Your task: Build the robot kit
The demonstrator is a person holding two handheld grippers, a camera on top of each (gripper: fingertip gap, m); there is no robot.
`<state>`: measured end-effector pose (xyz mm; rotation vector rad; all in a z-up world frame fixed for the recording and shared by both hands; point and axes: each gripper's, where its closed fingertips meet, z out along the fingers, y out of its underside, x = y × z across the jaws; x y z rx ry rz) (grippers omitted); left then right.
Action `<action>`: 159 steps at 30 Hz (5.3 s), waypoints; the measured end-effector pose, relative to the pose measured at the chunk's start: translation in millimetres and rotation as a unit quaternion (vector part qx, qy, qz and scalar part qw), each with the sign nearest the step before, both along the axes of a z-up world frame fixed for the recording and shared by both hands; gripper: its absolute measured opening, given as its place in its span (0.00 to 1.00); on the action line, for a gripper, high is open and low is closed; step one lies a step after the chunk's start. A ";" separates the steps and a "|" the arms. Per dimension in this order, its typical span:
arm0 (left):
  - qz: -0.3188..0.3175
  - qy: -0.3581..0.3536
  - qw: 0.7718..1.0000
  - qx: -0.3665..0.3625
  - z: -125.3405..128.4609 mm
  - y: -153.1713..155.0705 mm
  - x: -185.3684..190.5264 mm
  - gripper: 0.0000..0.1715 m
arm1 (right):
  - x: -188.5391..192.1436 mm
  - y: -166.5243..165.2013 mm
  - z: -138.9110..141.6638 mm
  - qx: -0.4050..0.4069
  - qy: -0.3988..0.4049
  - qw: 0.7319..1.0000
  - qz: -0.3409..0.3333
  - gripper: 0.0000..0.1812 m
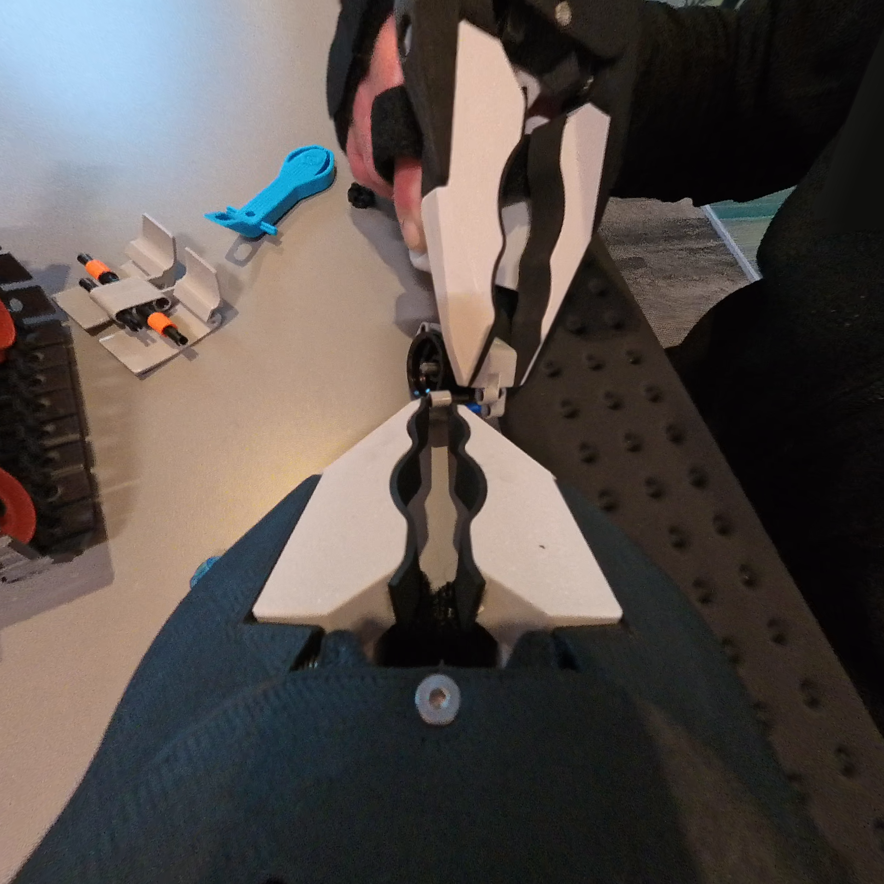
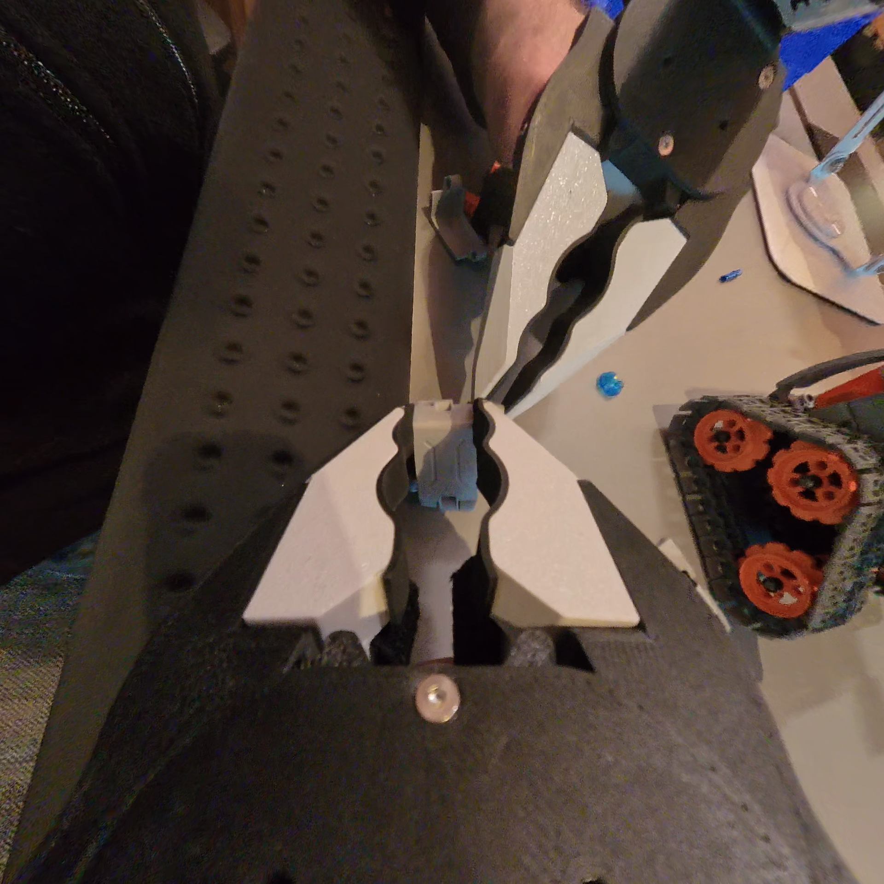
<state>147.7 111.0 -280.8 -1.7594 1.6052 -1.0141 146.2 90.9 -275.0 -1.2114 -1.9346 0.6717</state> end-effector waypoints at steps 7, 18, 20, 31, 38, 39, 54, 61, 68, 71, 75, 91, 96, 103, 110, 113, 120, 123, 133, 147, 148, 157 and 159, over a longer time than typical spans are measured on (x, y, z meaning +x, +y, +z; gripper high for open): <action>-0.007 -0.001 1.000 0.003 0.3 -1.7 2.6 0.03 | 1.2 5.1 1.6 -0.016 0.005 1.000 -0.020 0.12; 0.000 0.019 0.996 0.083 -2.5 2.9 3.6 0.03 | 1.7 10.1 2.0 -0.039 0.006 0.999 -0.035 0.13; 0.000 0.022 0.995 0.095 -2.6 3.0 3.5 0.03 | 1.8 10.1 2.0 -0.044 0.006 0.998 -0.036 0.13; -0.041 -0.005 0.999 0.013 3.5 -12.2 2.7 0.30 | 3.7 17.1 2.6 -0.058 0.012 0.997 -0.051 0.13; -0.004 0.003 0.998 0.061 -0.3 1.0 8.6 0.17 | 2.6 19.2 2.6 -0.058 0.013 0.997 -0.058 0.13; 0.000 0.003 0.998 0.070 -0.1 2.9 9.1 0.15 | 2.6 19.4 2.5 -0.058 0.012 0.997 -0.059 0.13; 0.017 0.001 0.991 0.132 0.1 15.4 12.6 0.11 | 3.6 28.4 2.7 -0.023 0.010 0.996 -0.086 0.12; 0.030 0.016 0.987 0.158 -2.7 19.3 15.9 0.11 | 2.9 31.3 1.8 -0.022 0.011 0.996 -0.091 0.13; 0.030 0.030 0.988 0.145 5.9 21.8 12.3 0.12 | 8.4 35.6 6.2 -0.055 0.025 0.994 -0.091 0.13; 0.022 0.055 0.987 0.148 9.5 22.4 10.2 0.12 | 9.2 36.7 7.5 -0.062 0.026 0.993 -0.095 0.13; 0.027 0.071 0.989 0.127 2.3 20.6 13.5 0.11 | 10.5 35.8 3.2 -0.064 0.012 0.993 -0.096 0.13; 0.046 0.040 0.979 0.193 1.7 29.9 18.4 0.11 | 13.6 43.7 2.4 -0.052 0.010 0.991 -0.119 0.13; 0.065 0.045 0.973 0.215 1.4 33.1 18.2 0.11 | 11.8 46.1 2.1 -0.043 0.010 0.991 -0.128 0.13; 0.085 0.067 0.966 0.237 -4.3 36.1 21.4 0.11 | 7.7 46.0 1.1 -0.013 0.008 0.991 -0.132 0.12; 0.078 0.067 0.969 0.225 10.2 37.9 17.0 0.12 | 12.2 50.4 14.2 -0.034 0.043 0.990 -0.130 0.12; 0.069 0.100 0.968 0.220 3.0 34.1 13.1 0.12 | 13.5 48.4 7.7 -0.028 0.022 0.991 -0.126 0.12; 0.061 0.119 0.970 0.204 3.1 28.2 10.0 0.12 | 12.4 41.8 4.8 0.009 0.005 0.994 -0.113 0.14; 0.059 0.114 0.977 0.172 5.0 26.3 9.8 0.12 | 13.4 40.0 3.6 0.022 -0.001 0.994 -0.109 0.16; 0.039 0.106 0.987 0.115 6.8 22.0 17.2 0.12 | 21.2 38.0 4.8 -0.004 0.001 0.996 -0.093 0.13; -0.065 0.031 0.997 0.031 5.8 17.9 19.6 0.02 | 27.6 24.9 5.2 -0.035 0.021 0.998 -0.043 0.12; -0.066 0.037 0.996 0.041 2.6 18.4 20.3 0.02 | 28.0 24.8 4.9 -0.037 0.021 0.998 -0.042 0.12; -0.073 0.014 0.995 0.061 -0.1 16.7 24.8 0.02 | 30.4 23.2 3.9 -0.052 0.023 0.998 -0.042 0.13; -0.079 0.007 0.995 0.059 1.5 15.5 25.1 0.03 | 31.3 22.8 4.0 -0.052 0.025 0.997 -0.042 0.13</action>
